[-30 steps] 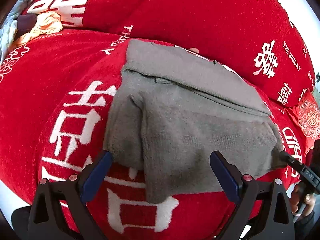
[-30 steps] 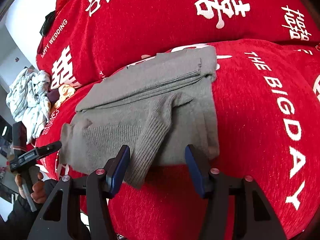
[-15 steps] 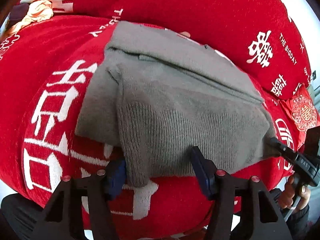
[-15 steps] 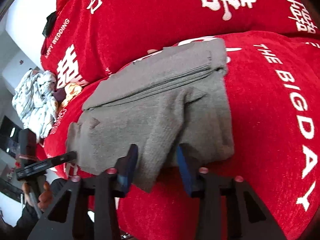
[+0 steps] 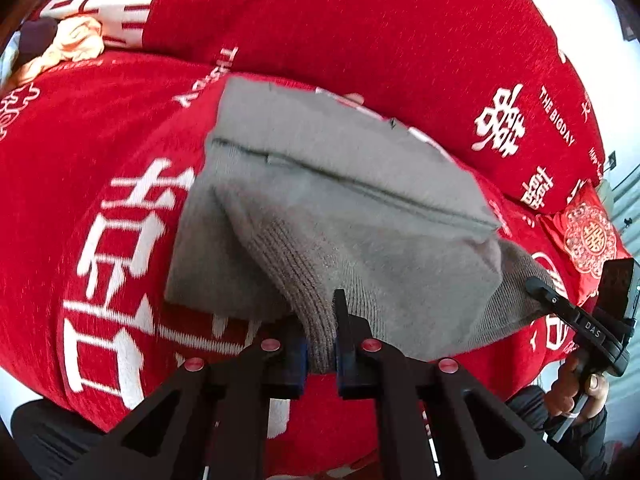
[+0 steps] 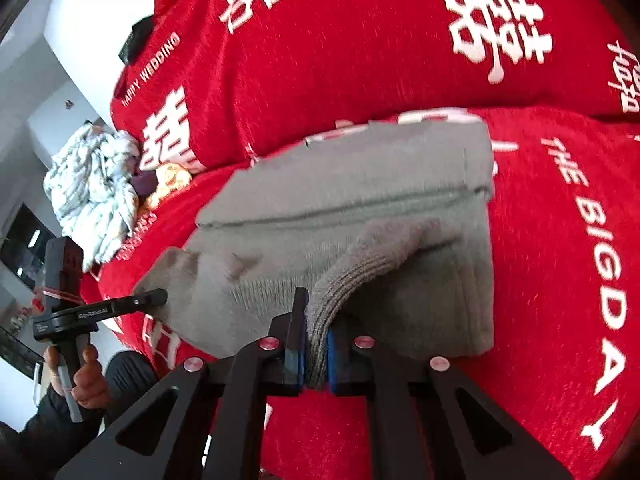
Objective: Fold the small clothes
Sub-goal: 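Carry the held hem further toward the collar with both tools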
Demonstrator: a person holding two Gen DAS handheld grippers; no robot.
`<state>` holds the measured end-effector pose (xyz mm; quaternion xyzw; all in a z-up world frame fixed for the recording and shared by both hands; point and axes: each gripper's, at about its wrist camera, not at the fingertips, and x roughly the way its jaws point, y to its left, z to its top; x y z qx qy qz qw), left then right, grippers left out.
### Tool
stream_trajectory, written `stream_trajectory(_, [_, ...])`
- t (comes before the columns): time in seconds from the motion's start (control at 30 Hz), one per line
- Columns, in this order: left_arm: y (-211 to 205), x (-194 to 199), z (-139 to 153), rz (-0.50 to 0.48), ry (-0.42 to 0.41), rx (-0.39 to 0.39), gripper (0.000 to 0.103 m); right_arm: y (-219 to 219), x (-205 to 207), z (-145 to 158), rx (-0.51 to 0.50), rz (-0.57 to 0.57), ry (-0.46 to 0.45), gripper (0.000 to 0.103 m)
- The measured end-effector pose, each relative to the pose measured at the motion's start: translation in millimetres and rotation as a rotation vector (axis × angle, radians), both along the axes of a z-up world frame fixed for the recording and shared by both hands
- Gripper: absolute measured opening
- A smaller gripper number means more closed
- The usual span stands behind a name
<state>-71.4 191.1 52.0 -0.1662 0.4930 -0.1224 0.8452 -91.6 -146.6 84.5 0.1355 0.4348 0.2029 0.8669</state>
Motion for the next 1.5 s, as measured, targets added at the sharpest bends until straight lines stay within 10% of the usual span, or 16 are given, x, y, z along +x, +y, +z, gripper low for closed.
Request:
stream_trajectory(0.53, [7.1, 71.6, 65.0, 0.059, -0.128, 0.027, 0.01, -18.9, 49.4, 58.5, 0.081, -0.138, -0.102, 0.008])
stream_trajectory(1.5, [-12.4, 211.5, 51.5, 0.081, -0.057, 0.099, 0.01, -27.5, 183.1, 40.0, 0.042, -0.237, 0.002, 0.008])
